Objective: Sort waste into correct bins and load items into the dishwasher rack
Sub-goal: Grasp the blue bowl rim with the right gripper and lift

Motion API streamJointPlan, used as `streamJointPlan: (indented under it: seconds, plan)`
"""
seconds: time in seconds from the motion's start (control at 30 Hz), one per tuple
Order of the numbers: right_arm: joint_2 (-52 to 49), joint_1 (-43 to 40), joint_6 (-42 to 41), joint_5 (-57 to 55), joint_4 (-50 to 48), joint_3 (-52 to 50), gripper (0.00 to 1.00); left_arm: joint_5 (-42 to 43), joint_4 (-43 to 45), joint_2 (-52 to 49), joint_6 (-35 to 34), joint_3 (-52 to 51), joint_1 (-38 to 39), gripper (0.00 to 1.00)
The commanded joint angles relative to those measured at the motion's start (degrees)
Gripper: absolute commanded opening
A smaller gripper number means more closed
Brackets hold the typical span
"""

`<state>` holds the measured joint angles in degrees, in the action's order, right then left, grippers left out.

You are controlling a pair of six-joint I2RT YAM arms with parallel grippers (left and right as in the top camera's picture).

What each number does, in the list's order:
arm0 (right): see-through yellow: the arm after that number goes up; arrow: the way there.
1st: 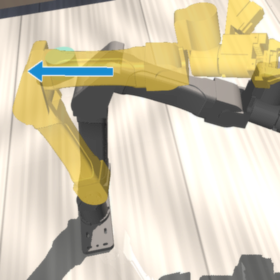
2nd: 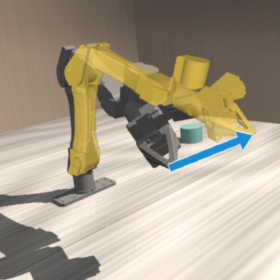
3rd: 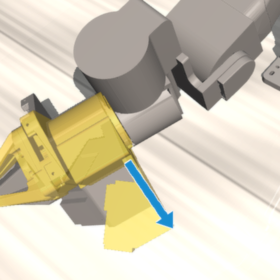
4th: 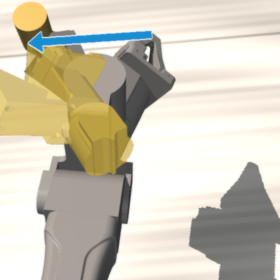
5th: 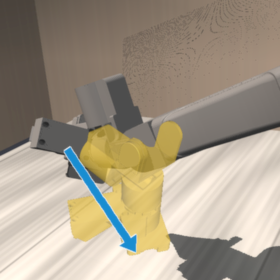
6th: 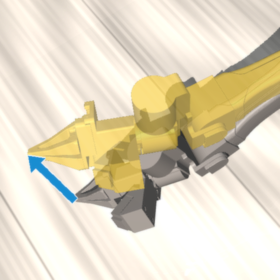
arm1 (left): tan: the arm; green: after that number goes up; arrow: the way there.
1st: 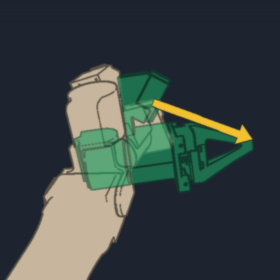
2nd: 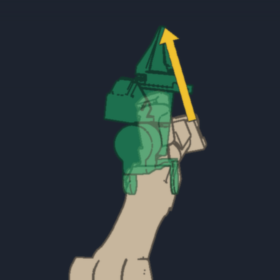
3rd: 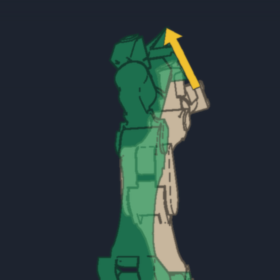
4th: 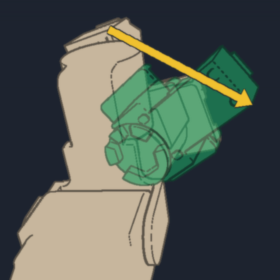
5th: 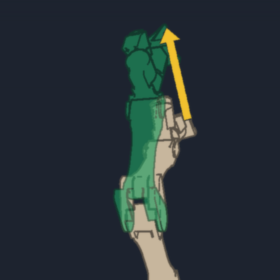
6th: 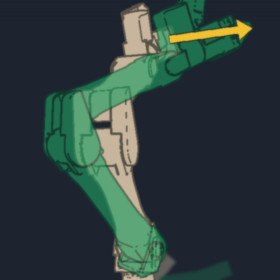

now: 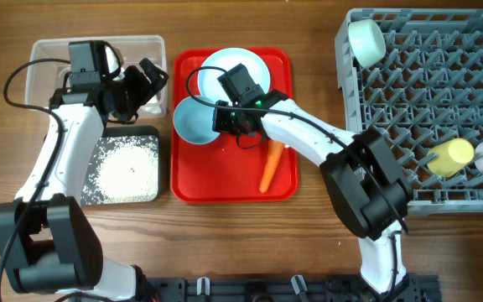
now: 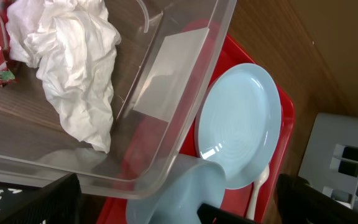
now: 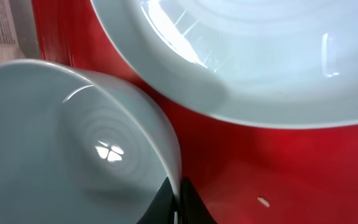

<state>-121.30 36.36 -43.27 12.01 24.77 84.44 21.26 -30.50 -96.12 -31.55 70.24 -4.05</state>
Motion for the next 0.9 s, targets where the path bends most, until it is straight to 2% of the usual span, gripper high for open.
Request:
streamJointPlan:
  seconds: [0.0, 0.17, 0.27, 0.4, 0.5, 0.6, 0.67, 0.73, 0.87]
  plan:
    - [-0.6, -0.3, 3.9, -1.9, -0.3, -0.5, 0.04, -0.1, 0.0, 0.2, 1.3, 0.3, -0.2, 1.00]
    - [6.6, -4.9, 12.9, -5.0, 1.3, -0.4, 0.04, -0.1, 0.0, 0.2, 1.3, 0.3, -0.2, 1.00]
    - [15.0, -8.7, 20.2, -21.5, 7.7, -0.1, 0.04, -0.1, 0.0, 0.2, 1.3, 0.3, -0.2, 1.00]
    - [24.6, -14.4, 24.1, -46.8, 14.1, -0.1, 0.04, -0.1, 0.0, 0.2, 1.3, 0.3, -0.2, 1.00]
    - [28.0, -18.4, 29.2, -50.3, 15.1, -0.1, 0.04, -0.1, 0.0, 0.2, 1.3, 0.3, -0.2, 1.00]
    - [28.5, -22.2, 31.7, -61.6, 15.2, -0.1, 0.04, -0.1, 0.0, 0.2, 1.3, 0.3, -0.2, 1.00]
    - [26.6, -24.6, 36.3, -70.4, 14.8, -0.2, 0.04, -0.1, 0.0, 0.2, 1.3, 0.3, -0.2, 1.00]
    - [24.7, -25.5, 40.1, -75.1, 13.9, -0.2, 0.04, -0.1, 0.0, 0.2, 1.3, 0.3, -0.2, 1.00]
    - [18.8, -25.6, 48.3, -92.0, 12.5, -0.2, 0.04, -0.1, 0.0, 0.2, 1.3, 0.3, -0.2, 1.00]
